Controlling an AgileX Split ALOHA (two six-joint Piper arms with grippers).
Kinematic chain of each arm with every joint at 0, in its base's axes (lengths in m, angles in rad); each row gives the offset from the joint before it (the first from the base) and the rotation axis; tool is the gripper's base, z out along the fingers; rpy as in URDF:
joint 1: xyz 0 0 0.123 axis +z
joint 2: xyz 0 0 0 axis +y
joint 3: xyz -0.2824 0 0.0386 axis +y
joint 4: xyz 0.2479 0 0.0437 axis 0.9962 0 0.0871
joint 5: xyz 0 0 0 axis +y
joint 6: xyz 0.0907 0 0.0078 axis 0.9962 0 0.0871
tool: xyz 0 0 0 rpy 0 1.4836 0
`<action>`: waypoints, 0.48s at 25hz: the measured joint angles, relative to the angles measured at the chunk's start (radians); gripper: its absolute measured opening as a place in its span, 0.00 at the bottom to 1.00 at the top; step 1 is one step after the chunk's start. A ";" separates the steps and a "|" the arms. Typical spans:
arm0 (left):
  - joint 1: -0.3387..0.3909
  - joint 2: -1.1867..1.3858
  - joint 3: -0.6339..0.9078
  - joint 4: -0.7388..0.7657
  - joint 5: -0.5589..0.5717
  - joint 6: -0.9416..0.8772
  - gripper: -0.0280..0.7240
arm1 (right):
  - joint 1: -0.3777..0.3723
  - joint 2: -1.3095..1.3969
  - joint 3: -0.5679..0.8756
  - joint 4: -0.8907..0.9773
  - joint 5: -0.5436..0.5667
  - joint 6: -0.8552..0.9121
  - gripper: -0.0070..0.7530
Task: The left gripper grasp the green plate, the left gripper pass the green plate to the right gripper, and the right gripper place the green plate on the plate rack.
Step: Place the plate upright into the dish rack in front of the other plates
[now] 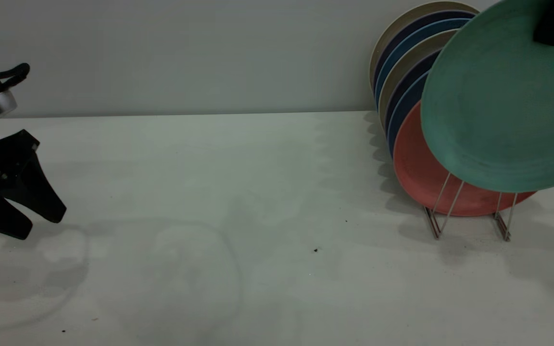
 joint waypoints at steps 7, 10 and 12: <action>0.000 0.000 0.000 0.001 -0.010 0.000 0.75 | 0.058 -0.007 -0.021 0.001 0.018 -0.093 0.13; 0.000 0.000 0.000 0.001 -0.010 0.000 0.75 | 0.059 -0.009 -0.052 -0.018 0.021 -0.085 0.13; 0.000 0.000 0.000 0.001 -0.010 0.000 0.75 | 0.059 -0.009 -0.078 -0.048 0.022 -0.058 0.13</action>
